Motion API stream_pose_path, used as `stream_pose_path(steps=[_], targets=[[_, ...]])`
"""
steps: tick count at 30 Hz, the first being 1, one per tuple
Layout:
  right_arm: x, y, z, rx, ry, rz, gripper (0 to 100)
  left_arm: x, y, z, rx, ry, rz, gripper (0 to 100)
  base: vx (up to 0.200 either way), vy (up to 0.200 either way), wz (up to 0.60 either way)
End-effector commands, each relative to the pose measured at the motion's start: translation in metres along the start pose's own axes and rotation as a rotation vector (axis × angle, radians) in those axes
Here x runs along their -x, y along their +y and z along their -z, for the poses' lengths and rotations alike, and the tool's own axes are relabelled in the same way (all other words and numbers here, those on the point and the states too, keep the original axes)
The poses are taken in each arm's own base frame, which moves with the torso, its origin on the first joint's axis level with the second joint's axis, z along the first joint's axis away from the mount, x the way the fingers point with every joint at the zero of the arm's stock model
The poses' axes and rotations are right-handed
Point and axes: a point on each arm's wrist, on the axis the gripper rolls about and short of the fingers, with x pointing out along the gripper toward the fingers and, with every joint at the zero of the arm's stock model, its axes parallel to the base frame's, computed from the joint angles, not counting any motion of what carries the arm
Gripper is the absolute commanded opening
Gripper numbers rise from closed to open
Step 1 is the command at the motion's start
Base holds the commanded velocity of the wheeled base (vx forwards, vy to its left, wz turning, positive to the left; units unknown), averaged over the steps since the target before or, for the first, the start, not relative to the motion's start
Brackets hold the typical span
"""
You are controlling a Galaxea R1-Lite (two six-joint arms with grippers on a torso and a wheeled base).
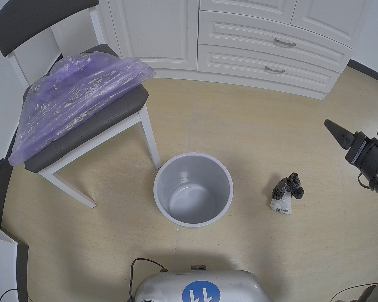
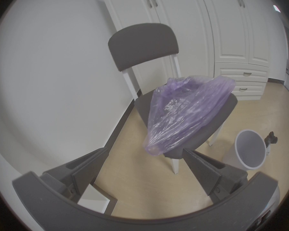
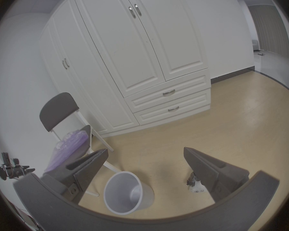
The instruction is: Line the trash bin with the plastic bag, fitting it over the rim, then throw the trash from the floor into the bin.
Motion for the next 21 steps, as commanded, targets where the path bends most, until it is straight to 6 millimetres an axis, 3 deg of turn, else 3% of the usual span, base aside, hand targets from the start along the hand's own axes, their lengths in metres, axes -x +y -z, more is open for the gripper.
stream_pose_path(steps=[1, 14, 21], targets=[[-0.014, -0.002, 0.014, 0.019, 0.059, 0.045, 100, -0.013, 0.009, 0.010, 0.015, 0.067, -0.028, 100, 0.000, 0.000, 0.00], [-0.022, -0.007, 0.021, 0.027, 0.075, 0.091, 100, -0.056, 0.023, 0.033, 0.052, 0.208, -0.016, 100, 0.000, 0.000, 0.00], [-0.022, -0.007, 0.020, 0.025, 0.071, 0.086, 100, -0.071, 0.028, 0.035, 0.054, 0.175, -0.025, 100, 0.000, 0.000, 0.00]])
